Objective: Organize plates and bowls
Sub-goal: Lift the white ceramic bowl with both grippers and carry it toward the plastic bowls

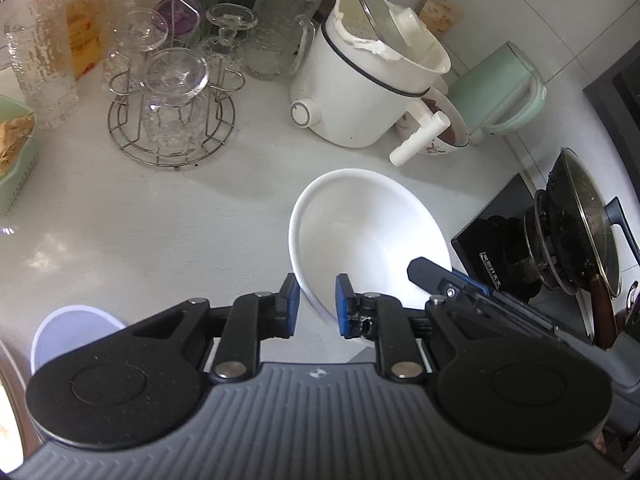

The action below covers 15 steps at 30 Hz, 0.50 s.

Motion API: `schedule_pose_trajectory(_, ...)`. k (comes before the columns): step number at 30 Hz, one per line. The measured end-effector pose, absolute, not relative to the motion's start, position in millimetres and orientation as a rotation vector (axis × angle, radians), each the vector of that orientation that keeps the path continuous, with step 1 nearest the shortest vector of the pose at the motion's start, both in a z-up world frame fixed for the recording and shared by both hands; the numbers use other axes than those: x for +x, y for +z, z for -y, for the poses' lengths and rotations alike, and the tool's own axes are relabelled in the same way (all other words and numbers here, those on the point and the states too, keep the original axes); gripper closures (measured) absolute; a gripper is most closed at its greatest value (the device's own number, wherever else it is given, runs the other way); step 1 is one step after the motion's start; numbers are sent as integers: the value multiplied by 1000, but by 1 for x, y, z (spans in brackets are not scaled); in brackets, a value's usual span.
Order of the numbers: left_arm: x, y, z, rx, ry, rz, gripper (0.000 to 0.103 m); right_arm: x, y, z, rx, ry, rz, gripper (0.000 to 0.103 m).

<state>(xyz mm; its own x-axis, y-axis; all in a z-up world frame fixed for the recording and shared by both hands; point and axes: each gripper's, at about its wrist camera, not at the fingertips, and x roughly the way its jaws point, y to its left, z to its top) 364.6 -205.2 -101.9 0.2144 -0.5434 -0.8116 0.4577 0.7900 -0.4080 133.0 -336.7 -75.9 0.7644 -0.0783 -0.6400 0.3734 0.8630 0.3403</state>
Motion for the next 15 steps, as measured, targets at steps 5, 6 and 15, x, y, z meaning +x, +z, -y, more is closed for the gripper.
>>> schedule_pose_trajectory(5, 357, -98, 188, -52, -684, -1137, 80, 141, -73, 324, 443, -206, -660, 87)
schedule_pose_trajectory(6, 355, -98, 182, -55, -672, -1134, 79, 144, -73, 323, 450, -188, -665, 87)
schedule_pose_trajectory(15, 349, -98, 112, -174, -540, -1109, 78, 174, -75, 282, 401, -28, -728, 87)
